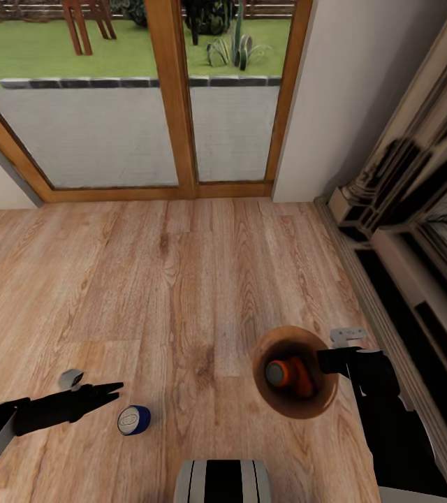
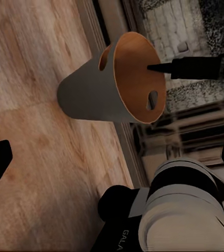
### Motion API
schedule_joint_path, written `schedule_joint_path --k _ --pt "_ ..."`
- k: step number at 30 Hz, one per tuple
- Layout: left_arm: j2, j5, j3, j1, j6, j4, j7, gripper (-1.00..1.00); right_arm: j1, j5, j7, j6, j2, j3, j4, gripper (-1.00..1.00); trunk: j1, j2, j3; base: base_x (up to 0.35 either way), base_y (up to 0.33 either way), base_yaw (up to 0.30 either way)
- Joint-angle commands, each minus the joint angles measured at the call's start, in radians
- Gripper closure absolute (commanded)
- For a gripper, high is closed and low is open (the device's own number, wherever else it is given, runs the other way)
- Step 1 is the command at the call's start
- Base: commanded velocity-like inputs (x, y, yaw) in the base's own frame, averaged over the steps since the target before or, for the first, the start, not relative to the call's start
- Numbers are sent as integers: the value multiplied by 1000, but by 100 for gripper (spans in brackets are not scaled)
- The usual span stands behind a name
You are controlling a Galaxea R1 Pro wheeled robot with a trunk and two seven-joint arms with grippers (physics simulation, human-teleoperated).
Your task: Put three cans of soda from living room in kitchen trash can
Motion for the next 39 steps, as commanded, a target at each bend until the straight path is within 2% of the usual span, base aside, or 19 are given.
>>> schedule_joint_path --k 1,9,10,18,19,20,21,24,26,28,29,31,34,35,38,39 --pt "0 -1 0 0 0 0 -6 -100 0 -6 4 1 0 0 0 100 0 0 0 0 0 0" --pt "0 -1 0 0 2 2 -51 -100 0 6 5 1 0 0 0 100 0 0 0 0 0 0" --pt "0 -2 0 0 1 2 -69 -100 0 -45 5 1 0 0 0 100 0 0 0 0 0 0" --pt "-3 -6 1 -1 7 1 -69 -100 0 -45 5 1 0 -1 0 100 0 0 0 0 0 0" --pt "-7 -8 5 0 24 0 -30 -100 0 -45 5 1 0 -1 0 100 0 0 0 0 0 0" --pt "-13 -8 6 0 70 -3 119 -100 0 -45 5 1 0 -1 0 100 0 0 0 0 0 0" --pt "-27 -6 7 0 139 -19 324 -100 0 -45 4 1 0 -1 0 100 0 0 0 0 0 0" --pt "-87 -2 3 0 243 -157 727 -100 0 -45 4 1 0 -1 0 100 0 0 0 0 0 0" --pt "-131 -6 0 0 293 -236 919 -100 0 -45 4 1 0 0 0 100 0 0 0 0 0 0" --pt "-161 -11 -1 0 329 -274 1055 -100 0 -45 4 1 0 0 0 100 0 0 0 0 0 0" --pt "-177 -11 -2 0 346 -291 1162 -100 0 -45 4 1 0 0 0 100 0 0 0 0 0 0" --pt "-186 -8 -3 0 354 -300 1241 -100 0 -45 4 1 0 -1 0 100 0 0 0 0 0 0" --pt "-197 -15 -6 -1 359 -303 1307 -100 0 -45 4 1 0 0 0 100 0 0 0 0 0 0" --pt "-217 -17 -6 -1 360 -301 1375 -100 0 -45 4 1 0 0 0 100 0 0 0 0 0 0" --pt "-258 -13 -8 -1 362 -295 1494 -100 0 -45 5 1 0 0 0 100 0 0 0 0 0 0" --pt "-268 -13 -10 -1 362 -293 1510 -100 0 -45 5 1 0 0 0 100 0 0 0 0 0 0"
